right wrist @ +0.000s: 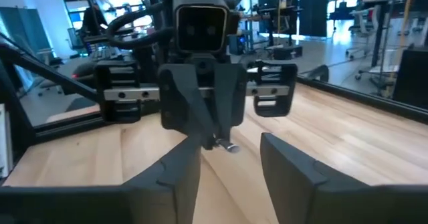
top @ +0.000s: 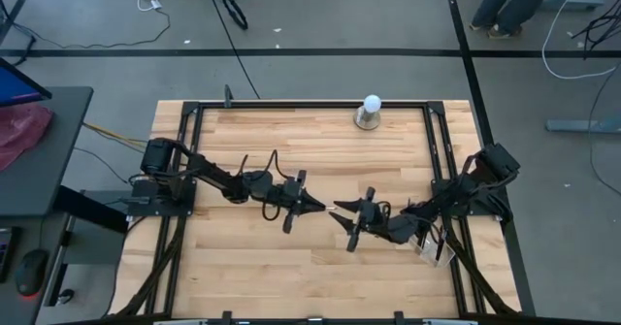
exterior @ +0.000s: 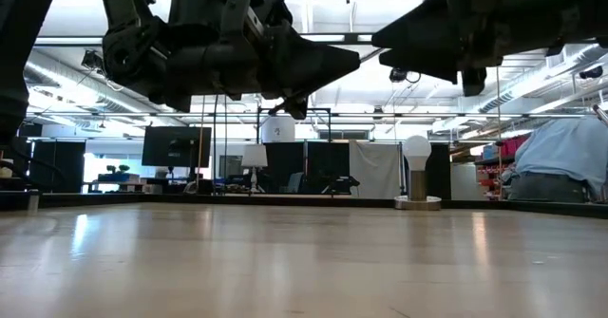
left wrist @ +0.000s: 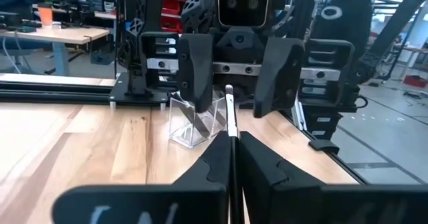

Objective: Put items in baskets/containers
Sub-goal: Put the black eyeshadow brush into the transparent organizer

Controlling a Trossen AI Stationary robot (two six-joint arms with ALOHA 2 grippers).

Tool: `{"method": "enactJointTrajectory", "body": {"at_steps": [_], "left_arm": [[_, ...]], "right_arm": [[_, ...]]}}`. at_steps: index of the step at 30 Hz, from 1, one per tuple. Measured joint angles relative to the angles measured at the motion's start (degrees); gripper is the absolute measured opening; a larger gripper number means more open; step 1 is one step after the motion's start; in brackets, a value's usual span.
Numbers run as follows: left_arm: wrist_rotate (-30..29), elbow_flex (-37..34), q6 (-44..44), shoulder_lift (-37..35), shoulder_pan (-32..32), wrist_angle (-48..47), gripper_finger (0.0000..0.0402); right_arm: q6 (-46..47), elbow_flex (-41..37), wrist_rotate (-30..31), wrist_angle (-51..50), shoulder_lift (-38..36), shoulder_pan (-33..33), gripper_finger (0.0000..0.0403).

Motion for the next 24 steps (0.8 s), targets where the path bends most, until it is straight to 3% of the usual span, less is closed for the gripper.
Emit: {"method": "enactJointTrajectory", "body": {"at_steps": [5, 12, 16, 20, 24], "left_arm": [[0.01, 0.00, 0.00, -0.04, 0.00, 0.18, 0.0019], [-0.24, 0.00, 0.00, -0.07, 0.01, 0.18, 0.0023], [-0.20, 0.02, -0.24, -0.07, 0.00, 0.18, 0.0025], [-0.46, 0.02, -0.22, -0.08, 0.03, 0.19, 0.0056], [0.90, 0.04, -0.17, -0.09, 0.02, 0.26, 0.0120]], "right_arm": [[0.13, 0.00, -3.46, -0.02, 0.00, -0.98, 0.0118], [0.07, -0.01, -3.77, -0.02, 0.00, -1.02, 0.0020], [0.58, 0.01, -3.91, 0.00, 0.00, -1.02, 0.0015], [0.48, 0.04, -3.54, -0.29, -0.22, -0.21, 0.0008], [0.63, 0.04, -0.93, -6.08, -5.07, 2.95, 0.0005]]}}
